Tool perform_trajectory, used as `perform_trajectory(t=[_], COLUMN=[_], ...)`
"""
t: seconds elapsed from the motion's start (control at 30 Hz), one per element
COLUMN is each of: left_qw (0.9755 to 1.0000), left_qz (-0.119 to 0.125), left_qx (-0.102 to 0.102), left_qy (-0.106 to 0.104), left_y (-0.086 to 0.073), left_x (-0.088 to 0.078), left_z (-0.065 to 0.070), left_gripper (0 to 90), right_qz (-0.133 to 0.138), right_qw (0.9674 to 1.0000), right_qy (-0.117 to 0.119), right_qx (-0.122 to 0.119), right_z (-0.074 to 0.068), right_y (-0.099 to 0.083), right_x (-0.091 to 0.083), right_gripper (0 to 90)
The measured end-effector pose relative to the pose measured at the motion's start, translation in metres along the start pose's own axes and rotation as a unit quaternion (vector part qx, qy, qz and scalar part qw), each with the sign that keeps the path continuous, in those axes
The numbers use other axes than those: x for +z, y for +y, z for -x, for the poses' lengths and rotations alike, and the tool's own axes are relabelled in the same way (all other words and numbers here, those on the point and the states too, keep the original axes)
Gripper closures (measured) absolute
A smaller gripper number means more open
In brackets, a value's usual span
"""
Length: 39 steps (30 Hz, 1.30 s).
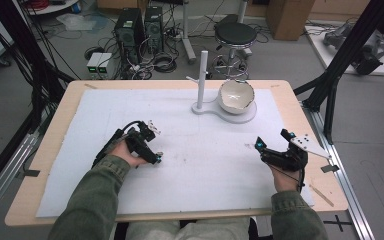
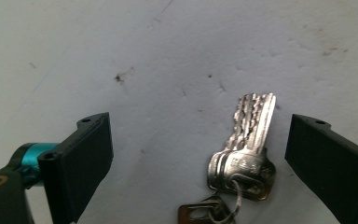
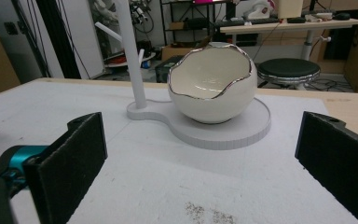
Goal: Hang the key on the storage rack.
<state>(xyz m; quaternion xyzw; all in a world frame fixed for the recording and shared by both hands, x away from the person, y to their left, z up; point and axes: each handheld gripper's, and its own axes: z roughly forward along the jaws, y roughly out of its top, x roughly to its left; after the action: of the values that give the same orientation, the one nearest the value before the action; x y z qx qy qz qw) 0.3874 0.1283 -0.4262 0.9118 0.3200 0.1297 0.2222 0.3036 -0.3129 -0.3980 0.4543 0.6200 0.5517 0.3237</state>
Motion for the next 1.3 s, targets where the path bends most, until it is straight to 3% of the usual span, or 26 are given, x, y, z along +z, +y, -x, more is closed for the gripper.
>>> perform_trajectory(t=[0.17,0.33,0.37,0.4,0.43,0.47,0.67,0.9,1.0,1.1,1.13,1.3], left_qw=[0.9999,0.9993,0.9991,0.9985,0.9975,0.9972,0.9968,0.9959,0.996,0.9958,0.9955,0.9949], left_qz=[-0.006,-0.001,0.001,-0.001,-0.001,-0.005,0.001,0.007,0.02,0.033,0.047,0.067], left_qx=[0.001,0.007,0.011,0.014,0.018,0.021,0.03,0.028,0.047,0.049,0.036,0.019], left_qy=[-0.009,-0.036,-0.042,-0.052,-0.068,-0.071,-0.074,-0.086,-0.074,-0.07,-0.073,-0.072], left_y=[-0.001,0.0,0.0,0.0,0.0,0.001,0.002,0.001,0.0,0.0,-0.001,-0.003], left_x=[0.001,-0.002,-0.002,-0.003,-0.004,-0.005,-0.006,-0.006,-0.01,-0.014,-0.02,-0.032], left_z=[0.0,0.001,0.001,0.001,0.001,0.002,0.004,0.001,0.001,-0.001,-0.003,-0.008], left_gripper=[11.9,29.7,29.7,43.6,43.6,51.3,79.3,79.6,79.6,79.7,79.7,79.8], right_qz=[0.0,0.0,0.0,0.0,0.0,-0.001,0.0,-0.001,0.0,0.001,0.003,0.001], right_qw=[1.0,1.0,1.0,1.0,1.0,1.0,1.0,1.0,1.0,1.0,1.0,1.0], right_qy=[0.001,0.001,0.001,0.001,0.001,0.001,0.006,0.005,0.003,0.004,0.005,0.004], right_qx=[-0.001,-0.002,-0.002,-0.001,-0.001,-0.002,-0.006,-0.004,-0.004,-0.005,-0.005,-0.001], right_z=[0.0,0.0,0.0,0.0,0.0,-0.001,-0.001,0.0,0.0,0.0,0.0,0.0], right_y=[0.0,0.0,0.0,0.0,0.0,0.0,0.0,0.0,0.0,0.0,0.0,0.0], right_x=[0.0,0.0,0.0,0.0,0.0,0.0,0.0,0.0,0.0,-0.001,-0.001,-0.001], right_gripper=[0.9,0.9,0.9,1.0,1.0,1.0,3.8,3.8,3.8,3.8,3.8,3.8])
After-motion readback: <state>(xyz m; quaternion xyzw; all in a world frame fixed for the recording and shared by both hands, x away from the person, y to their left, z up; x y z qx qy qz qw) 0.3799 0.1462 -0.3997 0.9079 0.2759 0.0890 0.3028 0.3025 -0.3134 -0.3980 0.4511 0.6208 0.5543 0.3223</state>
